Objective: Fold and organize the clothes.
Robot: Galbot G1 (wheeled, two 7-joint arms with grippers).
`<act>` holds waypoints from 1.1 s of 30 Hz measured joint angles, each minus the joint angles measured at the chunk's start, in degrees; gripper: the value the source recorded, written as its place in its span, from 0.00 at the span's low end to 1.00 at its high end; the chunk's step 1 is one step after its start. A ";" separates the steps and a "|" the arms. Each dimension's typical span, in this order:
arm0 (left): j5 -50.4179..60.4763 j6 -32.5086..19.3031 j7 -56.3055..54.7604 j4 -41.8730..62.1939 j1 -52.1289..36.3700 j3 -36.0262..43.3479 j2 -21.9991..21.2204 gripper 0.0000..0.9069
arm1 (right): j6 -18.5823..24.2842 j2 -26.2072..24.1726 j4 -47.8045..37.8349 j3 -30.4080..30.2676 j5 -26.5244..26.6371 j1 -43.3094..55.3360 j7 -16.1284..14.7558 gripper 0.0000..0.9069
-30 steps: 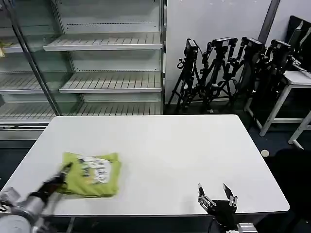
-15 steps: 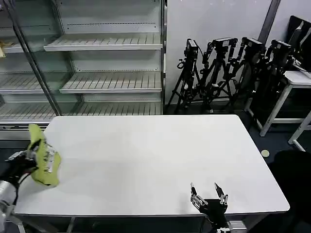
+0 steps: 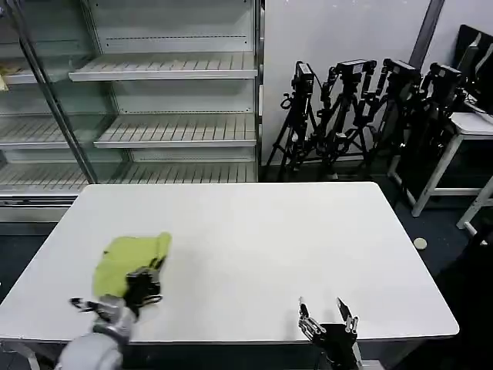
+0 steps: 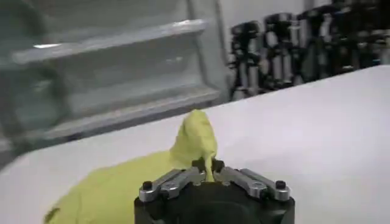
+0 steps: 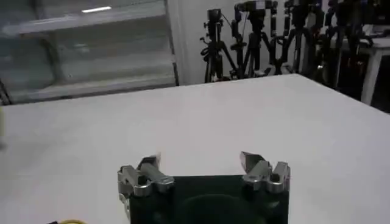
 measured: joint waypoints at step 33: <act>-23.78 6.41 -6.83 1.12 -21.16 20.55 -10.26 1.00 | 1.47 -1.01 2.50 1.49 -4.03 -0.98 -0.48 1.00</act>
